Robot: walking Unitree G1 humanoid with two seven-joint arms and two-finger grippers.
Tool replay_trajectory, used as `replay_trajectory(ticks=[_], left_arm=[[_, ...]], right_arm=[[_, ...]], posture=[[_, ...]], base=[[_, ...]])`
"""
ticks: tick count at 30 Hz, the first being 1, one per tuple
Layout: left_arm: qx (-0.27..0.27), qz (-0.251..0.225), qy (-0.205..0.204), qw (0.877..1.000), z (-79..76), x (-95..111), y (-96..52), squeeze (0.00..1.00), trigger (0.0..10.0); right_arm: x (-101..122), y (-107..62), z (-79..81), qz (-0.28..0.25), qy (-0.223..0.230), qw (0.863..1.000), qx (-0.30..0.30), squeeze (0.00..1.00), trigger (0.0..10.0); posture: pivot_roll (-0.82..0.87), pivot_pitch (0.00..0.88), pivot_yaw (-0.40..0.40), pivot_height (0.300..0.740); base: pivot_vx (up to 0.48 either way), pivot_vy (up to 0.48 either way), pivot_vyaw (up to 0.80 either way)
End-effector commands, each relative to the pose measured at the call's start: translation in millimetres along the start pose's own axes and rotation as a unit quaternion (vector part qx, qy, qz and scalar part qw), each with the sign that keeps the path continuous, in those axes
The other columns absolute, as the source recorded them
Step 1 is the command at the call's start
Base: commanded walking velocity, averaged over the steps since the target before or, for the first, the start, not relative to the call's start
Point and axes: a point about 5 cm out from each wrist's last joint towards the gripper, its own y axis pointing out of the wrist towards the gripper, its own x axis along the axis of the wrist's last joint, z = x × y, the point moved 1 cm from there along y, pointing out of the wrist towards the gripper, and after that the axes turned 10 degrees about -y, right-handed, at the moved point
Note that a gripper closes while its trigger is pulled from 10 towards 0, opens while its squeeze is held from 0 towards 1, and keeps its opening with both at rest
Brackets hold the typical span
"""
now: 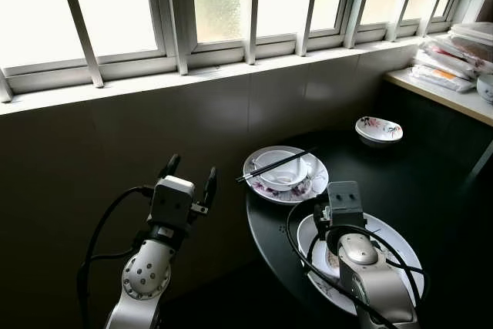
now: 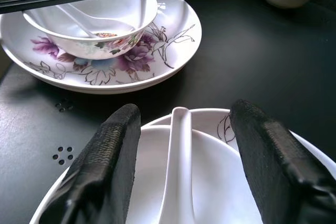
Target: Kitchen organization
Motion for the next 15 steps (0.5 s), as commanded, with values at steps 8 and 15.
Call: replay_trajectory(ticks=[8,15], left_arm=[[0.002,0.012,0.005,1.000,2.0,-4,-0.2,0.00,10.0],[0.004,0.016,0.006,1.000,2.6,-6,0.5,0.00,10.0]], right_arm=[[-11,-7.3,-1.3,0.048,0.019,0.999,0.009,0.00,10.0],[-18,4.5,-10.4,0.072,0.026,0.997,0.006,0.00,10.0]], posture=[[0.01,0.000,-0.042,0.740],[0.01,0.000,-0.042,0.740]], base=[[0.000,0.000,0.00],[0.000,0.000,0.00]])
